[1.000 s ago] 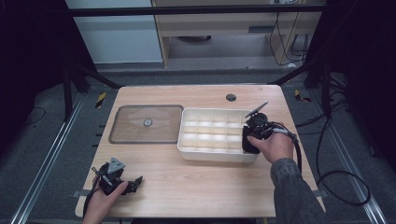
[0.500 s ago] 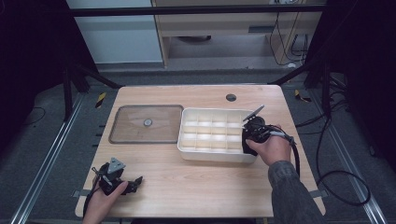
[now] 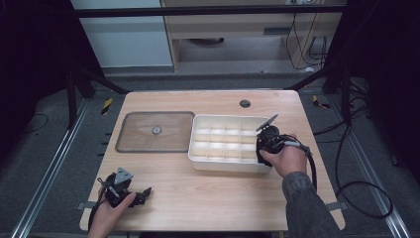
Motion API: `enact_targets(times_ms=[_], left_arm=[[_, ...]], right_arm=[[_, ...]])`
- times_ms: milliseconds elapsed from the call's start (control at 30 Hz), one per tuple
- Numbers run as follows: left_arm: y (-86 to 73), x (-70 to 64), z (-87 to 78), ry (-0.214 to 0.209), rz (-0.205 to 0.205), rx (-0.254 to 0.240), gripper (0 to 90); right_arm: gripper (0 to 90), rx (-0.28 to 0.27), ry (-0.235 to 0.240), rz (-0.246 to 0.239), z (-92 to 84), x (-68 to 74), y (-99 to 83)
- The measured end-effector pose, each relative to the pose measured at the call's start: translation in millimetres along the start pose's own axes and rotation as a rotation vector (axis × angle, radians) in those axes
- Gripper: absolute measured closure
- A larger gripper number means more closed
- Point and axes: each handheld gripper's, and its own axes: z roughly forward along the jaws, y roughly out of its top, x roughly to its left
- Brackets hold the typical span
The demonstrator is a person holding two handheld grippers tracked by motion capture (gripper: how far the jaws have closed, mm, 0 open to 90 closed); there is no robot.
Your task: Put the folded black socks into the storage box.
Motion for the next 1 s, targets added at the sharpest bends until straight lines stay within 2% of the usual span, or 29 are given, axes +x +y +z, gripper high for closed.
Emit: enact_targets(times_ms=[367, 700, 933, 1000], left_arm=[[0.1, -0.9, 0.2, -0.001, -0.002, -0.001, 0.0], [0.2, -1.1, 0.3, -0.001, -0.002, -0.001, 0.0], [0.2, -1.4, 0.4, -0.001, 0.0, -0.001, 0.0], [0.2, -1.4, 0.3, -0.002, 0.0, -0.001, 0.0]], right_arm=[[62.6, 0.015, -0.002, -0.002, 2.6, -0.7, 2.4], [62.9, 0.016, 0.009, 0.01, 7.1, 1.4, -5.1], [62.8, 0.032, 0.004, 0.0, 7.1, 2.0, -2.4], [62.8, 0.026, -0.009, -0.015, 8.1, 1.6, -0.6]])
